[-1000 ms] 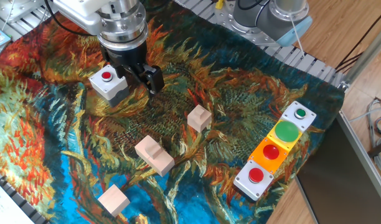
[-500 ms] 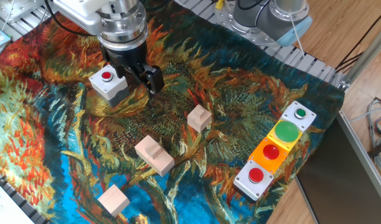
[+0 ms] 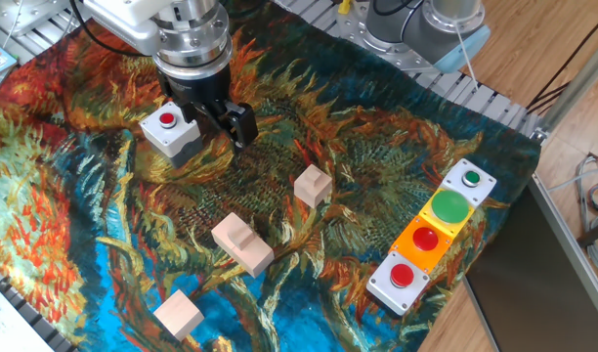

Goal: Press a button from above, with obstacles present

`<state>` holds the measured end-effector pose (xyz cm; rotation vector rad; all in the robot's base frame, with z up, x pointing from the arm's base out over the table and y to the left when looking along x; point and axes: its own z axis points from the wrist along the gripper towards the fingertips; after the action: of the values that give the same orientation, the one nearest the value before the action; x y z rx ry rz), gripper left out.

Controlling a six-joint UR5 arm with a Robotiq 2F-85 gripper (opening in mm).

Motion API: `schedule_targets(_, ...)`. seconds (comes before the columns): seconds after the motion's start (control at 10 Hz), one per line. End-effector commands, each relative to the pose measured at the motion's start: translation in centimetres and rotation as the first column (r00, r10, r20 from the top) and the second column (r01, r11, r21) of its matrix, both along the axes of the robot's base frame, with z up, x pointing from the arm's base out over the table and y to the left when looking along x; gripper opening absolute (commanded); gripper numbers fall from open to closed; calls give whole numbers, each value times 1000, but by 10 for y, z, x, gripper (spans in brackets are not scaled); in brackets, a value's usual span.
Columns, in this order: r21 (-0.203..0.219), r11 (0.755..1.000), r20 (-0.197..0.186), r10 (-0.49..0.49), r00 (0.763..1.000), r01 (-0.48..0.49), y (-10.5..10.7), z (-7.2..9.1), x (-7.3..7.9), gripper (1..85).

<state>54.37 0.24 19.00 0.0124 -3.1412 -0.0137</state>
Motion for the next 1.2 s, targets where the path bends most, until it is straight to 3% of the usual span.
schedule_targets(0.0, 82, 996, 211, -55, 976, 38, 21, 7, 56, 13)
schedule_targets(0.6, 57, 998, 211, -37, 977, 25, 15, 6, 55, 13)
schedule_targets(0.7, 79, 996, 236, -66, 970, 49, 19, 8, 62, 13)
schedule_targets(0.8, 163, 983, 266, -129, 955, 88, 37, 13, 74, 13)
schedule_targets(0.9, 104, 994, 264, -43, 964, 16, 27, 11, 69, 13)
schedule_targets(1.0, 100, 995, 255, -54, 965, 29, 25, 10, 67, 13)
schedule_targets(1.1, 89, 994, 205, -83, 975, 65, 21, 7, 55, 13)
